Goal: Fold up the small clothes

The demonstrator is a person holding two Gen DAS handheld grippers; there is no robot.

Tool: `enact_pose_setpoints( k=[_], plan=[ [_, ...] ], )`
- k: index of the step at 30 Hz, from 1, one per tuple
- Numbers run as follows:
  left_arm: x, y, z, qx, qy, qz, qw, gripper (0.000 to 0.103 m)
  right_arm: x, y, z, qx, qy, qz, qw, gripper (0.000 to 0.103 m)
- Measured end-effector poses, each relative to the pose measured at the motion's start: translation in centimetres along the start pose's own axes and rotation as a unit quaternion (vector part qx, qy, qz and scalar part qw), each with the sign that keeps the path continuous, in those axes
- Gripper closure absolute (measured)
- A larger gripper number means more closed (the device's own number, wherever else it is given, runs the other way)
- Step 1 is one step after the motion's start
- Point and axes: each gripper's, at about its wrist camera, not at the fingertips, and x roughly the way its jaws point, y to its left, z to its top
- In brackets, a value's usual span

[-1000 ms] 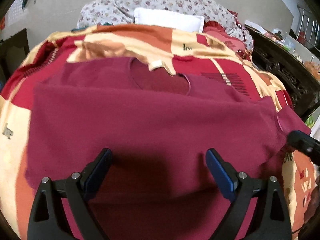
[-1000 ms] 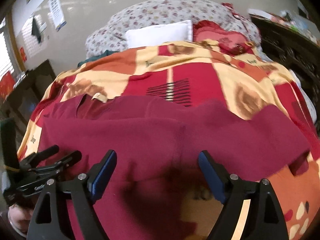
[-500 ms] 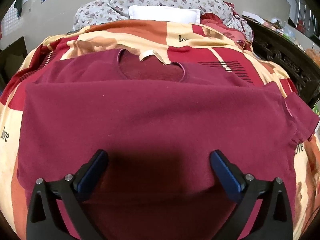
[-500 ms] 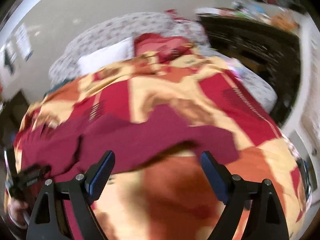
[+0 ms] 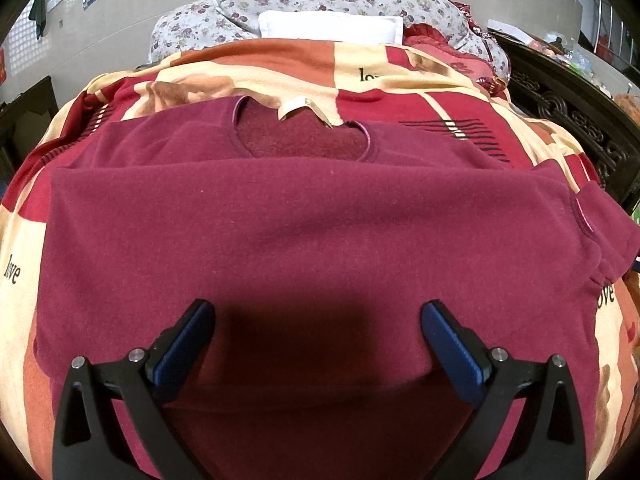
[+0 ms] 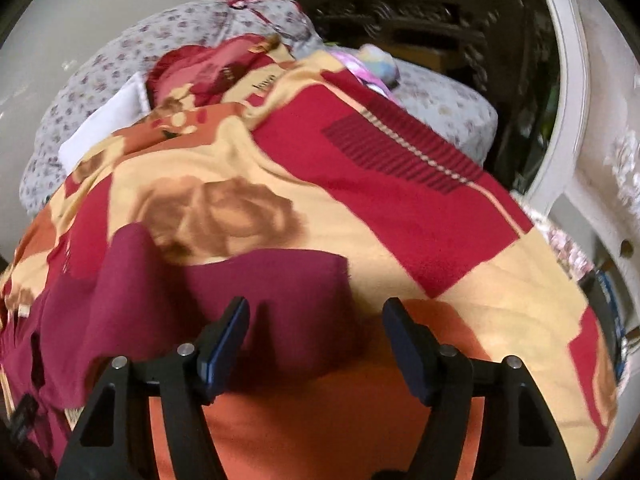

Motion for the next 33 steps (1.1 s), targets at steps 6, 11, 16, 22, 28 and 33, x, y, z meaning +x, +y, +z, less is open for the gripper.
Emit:
enact_pose_setpoints(
  k=[6,11,16,22,28,33],
  plan=[
    [0.0,0.0,0.0,0.000,0.000,0.000,1.0000,0.000,2.3,-1.2,0.0,0.031,0.023,0.017,0.999,0.031],
    [0.1,0.0,0.0,0.000,0.000,0.000,1.0000,0.000,3.0,-1.3,-0.5,0.040,0.025,0.036,0.998,0.073],
    [0.0,0.0,0.0,0.000,0.000,0.000,1.0000,0.000,1.1,-1.6,-0.2,0.044,0.000,0.059,0.997,0.091],
    [-0.2,0.3,0.2,0.000,0.003,-0.010,0.9999,0.000,-4.0,0.6,1.3,0.015,-0.040,0.102,0.994,0.094],
    [-1.3,1.0,1.0,-0.014,0.011,-0.045,0.9988,0.000,-8.7,5.2,2.6,-0.040,-0.072,0.138,0.987,0.099],
    [-2.0,1.2,1.0,-0.020,0.009,-0.051,0.9985,0.000,-10.5,7.8,3.1,-0.064,-0.082,0.135,0.985,0.099]
  ],
)
